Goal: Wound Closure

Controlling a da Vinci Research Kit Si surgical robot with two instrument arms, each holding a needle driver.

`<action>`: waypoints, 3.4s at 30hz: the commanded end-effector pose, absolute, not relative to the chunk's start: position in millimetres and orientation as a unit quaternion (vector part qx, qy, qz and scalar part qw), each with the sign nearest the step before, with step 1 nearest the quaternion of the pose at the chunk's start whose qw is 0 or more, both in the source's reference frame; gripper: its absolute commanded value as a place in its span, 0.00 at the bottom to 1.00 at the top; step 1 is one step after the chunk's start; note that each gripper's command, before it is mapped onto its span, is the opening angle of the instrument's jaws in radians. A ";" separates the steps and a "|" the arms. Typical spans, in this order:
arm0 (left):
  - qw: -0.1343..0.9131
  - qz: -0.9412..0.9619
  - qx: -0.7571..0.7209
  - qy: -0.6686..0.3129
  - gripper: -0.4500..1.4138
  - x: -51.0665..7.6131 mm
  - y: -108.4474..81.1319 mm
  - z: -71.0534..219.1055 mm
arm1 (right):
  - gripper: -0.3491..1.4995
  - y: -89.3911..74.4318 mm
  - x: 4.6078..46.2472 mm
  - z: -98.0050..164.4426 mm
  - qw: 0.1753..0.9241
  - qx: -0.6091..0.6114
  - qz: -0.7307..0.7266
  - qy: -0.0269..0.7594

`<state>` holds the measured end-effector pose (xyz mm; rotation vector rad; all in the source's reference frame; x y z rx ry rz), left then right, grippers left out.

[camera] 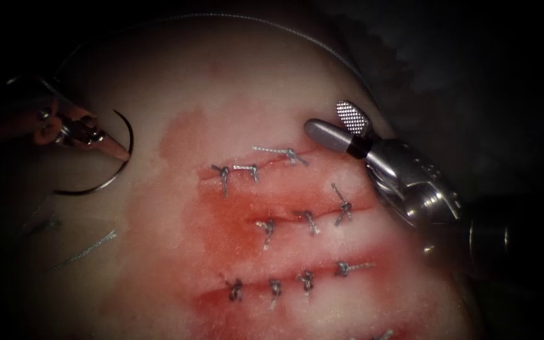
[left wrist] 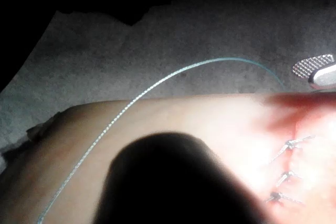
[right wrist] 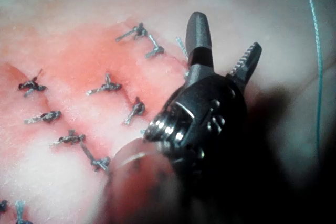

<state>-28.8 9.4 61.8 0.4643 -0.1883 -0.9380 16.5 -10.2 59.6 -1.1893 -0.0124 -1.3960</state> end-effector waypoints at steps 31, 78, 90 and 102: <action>0.832 -0.499 0.238 -0.046 0.00 -29.0 9.1 66.2 | 0.92 -10.3 18.0 60.0 0.612 -0.517 -0.598 0.000; 0.625 0.601 -0.023 -0.498 0.00 -43.6 1.9 56.5 | 0.70 -13.0 22.0 59.4 0.553 -0.530 -0.567 0.303; 0.625 0.602 -0.019 -0.497 0.00 -43.7 1.3 57.1 | 0.35 -13.1 22.4 59.1 0.550 -0.544 -0.555 0.304; 0.784 0.363 0.088 -0.496 0.21 -43.9 1.4 57.0 | 0.00 -12.7 22.9 59.1 0.590 -0.538 -0.543 0.260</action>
